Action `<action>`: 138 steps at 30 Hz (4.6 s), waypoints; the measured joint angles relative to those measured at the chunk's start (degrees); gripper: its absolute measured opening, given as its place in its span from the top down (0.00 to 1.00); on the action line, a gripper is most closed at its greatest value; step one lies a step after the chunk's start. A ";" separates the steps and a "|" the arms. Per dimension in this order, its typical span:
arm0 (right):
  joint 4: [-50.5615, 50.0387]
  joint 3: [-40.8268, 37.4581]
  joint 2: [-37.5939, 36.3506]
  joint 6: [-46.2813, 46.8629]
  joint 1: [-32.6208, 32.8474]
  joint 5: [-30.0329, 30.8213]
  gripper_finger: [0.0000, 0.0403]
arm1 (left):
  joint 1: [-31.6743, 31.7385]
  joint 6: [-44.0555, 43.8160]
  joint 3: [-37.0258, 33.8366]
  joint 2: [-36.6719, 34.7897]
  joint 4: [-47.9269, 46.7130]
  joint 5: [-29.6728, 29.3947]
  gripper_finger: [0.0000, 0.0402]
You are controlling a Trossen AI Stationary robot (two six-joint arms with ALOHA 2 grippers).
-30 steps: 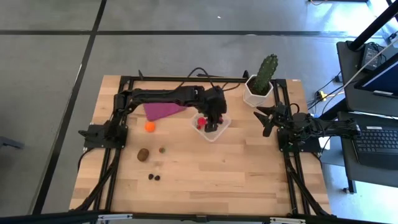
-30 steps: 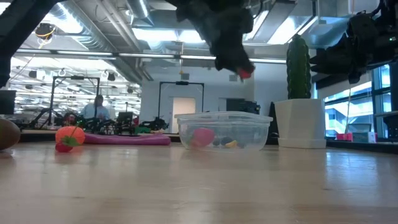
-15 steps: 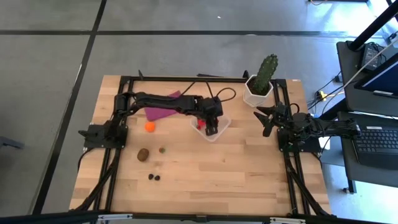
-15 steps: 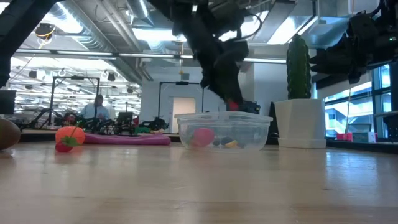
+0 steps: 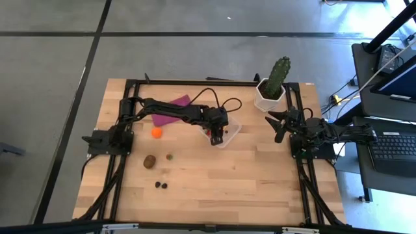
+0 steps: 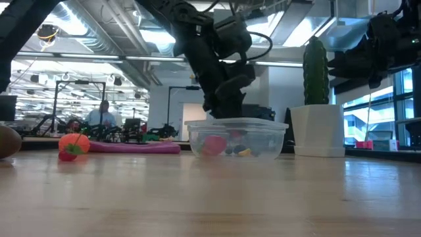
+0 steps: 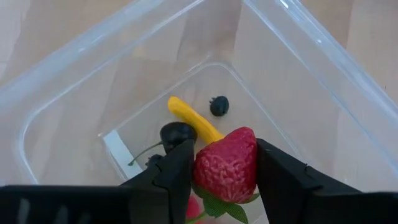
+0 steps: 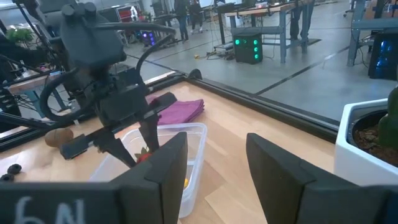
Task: Pick and placing Produce into tupperware
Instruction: Put the right red strawberry into the transparent container, then put the red strawberry into the transparent container
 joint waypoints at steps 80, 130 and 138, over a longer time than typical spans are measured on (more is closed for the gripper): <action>-0.20 0.00 -0.02 -0.24 0.02 0.00 0.58 | -23.42 -23.33 -38.18 -40.04 -20.91 -5.39 0.45; -0.46 0.00 -0.01 -0.24 0.02 0.00 0.58 | -27.30 -13.49 -41.03 -27.32 -12.01 -5.05 0.54; -0.46 0.00 -0.02 -0.24 0.02 0.00 0.58 | -27.34 -13.51 -41.07 -27.28 -11.86 -4.48 0.68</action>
